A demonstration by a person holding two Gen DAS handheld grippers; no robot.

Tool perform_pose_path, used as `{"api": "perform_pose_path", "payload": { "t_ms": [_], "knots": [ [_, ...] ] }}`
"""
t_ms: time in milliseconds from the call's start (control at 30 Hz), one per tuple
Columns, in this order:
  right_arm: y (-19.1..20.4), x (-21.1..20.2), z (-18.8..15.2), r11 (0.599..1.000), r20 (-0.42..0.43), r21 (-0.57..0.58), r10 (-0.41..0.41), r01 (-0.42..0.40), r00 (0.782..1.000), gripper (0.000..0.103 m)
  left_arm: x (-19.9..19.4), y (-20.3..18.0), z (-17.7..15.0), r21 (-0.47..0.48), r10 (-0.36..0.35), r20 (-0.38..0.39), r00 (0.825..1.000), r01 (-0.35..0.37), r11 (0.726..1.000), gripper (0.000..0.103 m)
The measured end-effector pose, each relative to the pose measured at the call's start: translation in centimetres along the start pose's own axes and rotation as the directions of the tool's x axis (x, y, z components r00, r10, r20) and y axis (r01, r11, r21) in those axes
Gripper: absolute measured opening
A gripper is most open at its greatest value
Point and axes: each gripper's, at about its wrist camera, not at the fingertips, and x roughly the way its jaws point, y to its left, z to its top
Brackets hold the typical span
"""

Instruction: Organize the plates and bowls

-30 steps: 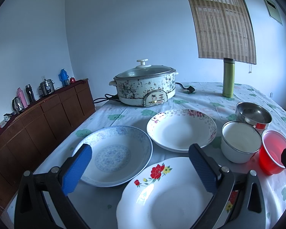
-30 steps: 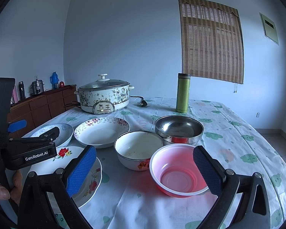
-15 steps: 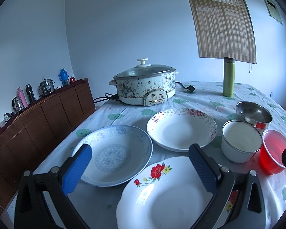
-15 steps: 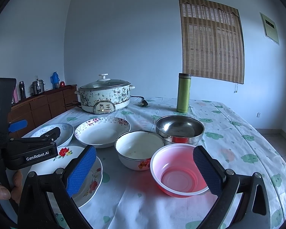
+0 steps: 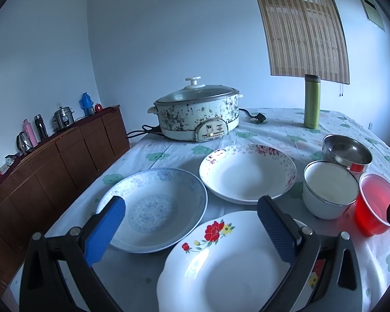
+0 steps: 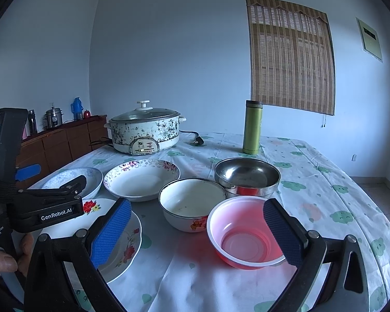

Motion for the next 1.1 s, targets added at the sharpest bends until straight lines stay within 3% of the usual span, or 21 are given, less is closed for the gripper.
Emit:
{"api": "perform_pose_path", "payload": {
  "t_ms": [367,433,500,600,867,933,1000,1100],
  "knots": [
    [-0.7,0.2,-0.1,0.998,-0.019,0.030,0.047,-0.046,0.999,0.102,-0.1,2.5,-0.3,-0.084,-0.030,-0.040,0.999,0.026,0.996,0.103],
    [-0.7,0.2,-0.1,0.997,-0.019,0.037,0.069,-0.068,0.997,0.097,-0.2,3.8,-0.9,-0.128,-0.036,-0.073,0.997,0.027,0.991,0.103],
    [-0.5,0.5,-0.2,0.995,-0.039,0.031,0.092,-0.090,0.995,0.080,-0.1,4.6,-1.5,-0.141,-0.035,-0.108,0.994,0.019,0.990,0.103],
    [0.2,1.4,-0.6,0.990,-0.101,0.016,0.138,-0.137,0.985,0.064,-0.1,5.6,-2.4,-0.137,-0.045,-0.157,0.987,0.023,0.990,0.101],
    [0.7,1.9,-1.0,0.983,-0.132,0.006,0.185,-0.186,0.974,0.064,-1.0,6.9,-4.2,-0.125,-0.070,-0.182,0.981,0.048,0.991,0.101],
    [0.8,1.9,-1.1,0.979,-0.140,0.007,0.202,-0.203,0.969,0.064,-1.0,7.1,-4.5,-0.124,-0.089,-0.200,0.976,0.065,0.990,0.094],
    [1.0,2.0,-1.2,0.974,-0.146,0.003,0.226,-0.228,0.963,0.054,-0.8,7.3,-4.7,-0.134,-0.116,-0.217,0.969,0.088,0.987,0.083],
    [1.6,2.1,-1.5,0.968,-0.163,-0.022,0.242,-0.249,0.957,0.043,-0.6,7.8,-5.0,-0.153,-0.136,-0.234,0.963,0.101,0.983,0.079]
  ]
}}
